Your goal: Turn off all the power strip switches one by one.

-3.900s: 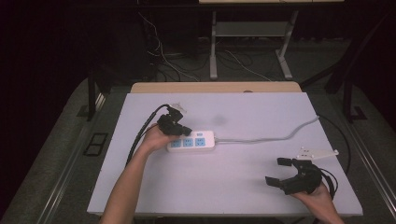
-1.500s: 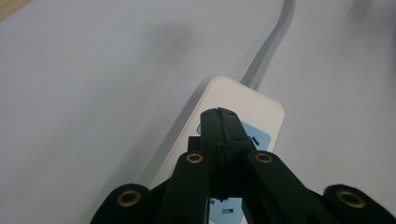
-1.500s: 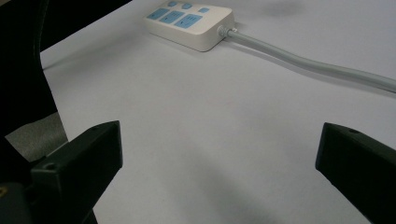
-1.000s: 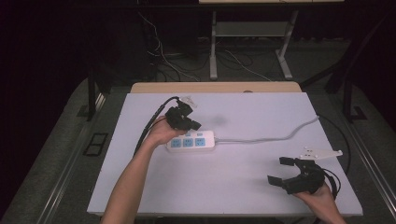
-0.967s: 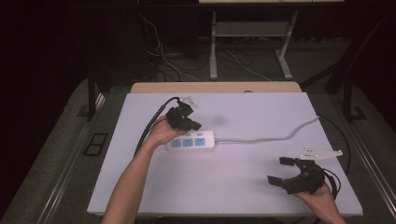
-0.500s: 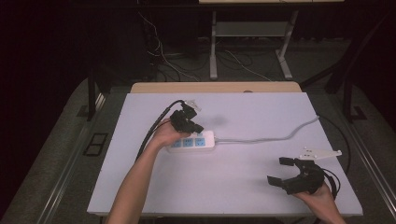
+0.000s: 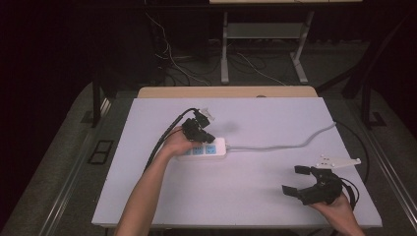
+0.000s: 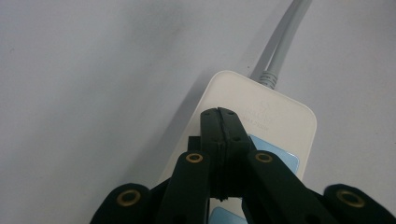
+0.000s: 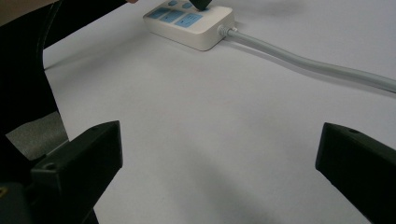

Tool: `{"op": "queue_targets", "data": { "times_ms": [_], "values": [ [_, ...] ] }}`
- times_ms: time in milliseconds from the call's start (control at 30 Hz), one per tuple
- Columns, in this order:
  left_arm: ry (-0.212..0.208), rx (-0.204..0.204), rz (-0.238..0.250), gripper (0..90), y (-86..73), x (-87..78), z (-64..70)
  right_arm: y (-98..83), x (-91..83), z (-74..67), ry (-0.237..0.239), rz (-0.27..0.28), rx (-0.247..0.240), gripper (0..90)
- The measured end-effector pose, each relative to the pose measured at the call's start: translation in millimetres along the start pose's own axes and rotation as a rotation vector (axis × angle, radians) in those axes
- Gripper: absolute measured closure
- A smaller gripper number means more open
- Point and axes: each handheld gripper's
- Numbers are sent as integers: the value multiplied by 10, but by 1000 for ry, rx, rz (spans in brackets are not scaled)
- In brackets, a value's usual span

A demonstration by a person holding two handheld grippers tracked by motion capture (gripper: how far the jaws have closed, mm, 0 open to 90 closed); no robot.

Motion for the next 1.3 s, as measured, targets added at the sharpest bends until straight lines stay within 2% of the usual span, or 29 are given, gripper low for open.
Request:
{"op": "queue_targets", "data": {
  "times_ms": [133, 500, 633, 700, 967, 1100, 1300],
  "values": [
    [2, -4, -1, 893, -1, -6, -21, -3, -7, 1, -1, 2, 0, 4],
    [-25, -34, 10, 895, -17, -6, -64, -7, -29, -3, -8, 6, -4, 4],
    [-12, -45, 16, 897, 5, 17, -52, -3, -10, -9, -4, 1, -4, 4],
    [-27, -51, 17, 898, 18, 40, -52, 0, -2, -15, -1, -1, -5, 4],
    [-34, -49, 9, 900, 24, 54, -41, -14, -59, -13, -11, 10, -2, 4],
    [-51, -74, 28, 900, -7, 56, -67, -20, -85, -8, -17, 18, -3, 4],
    [-52, -90, 52, 900, -59, 51, -73, -19, -101, -27, -22, 21, -6, 4]
  ]
}}
Point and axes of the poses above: each handheld gripper's, and its own axes: x roughly forward along the jaws, y roughly out of its top, z roughly to its right, and after that the axes turned 11 degrees about -x, right-handed
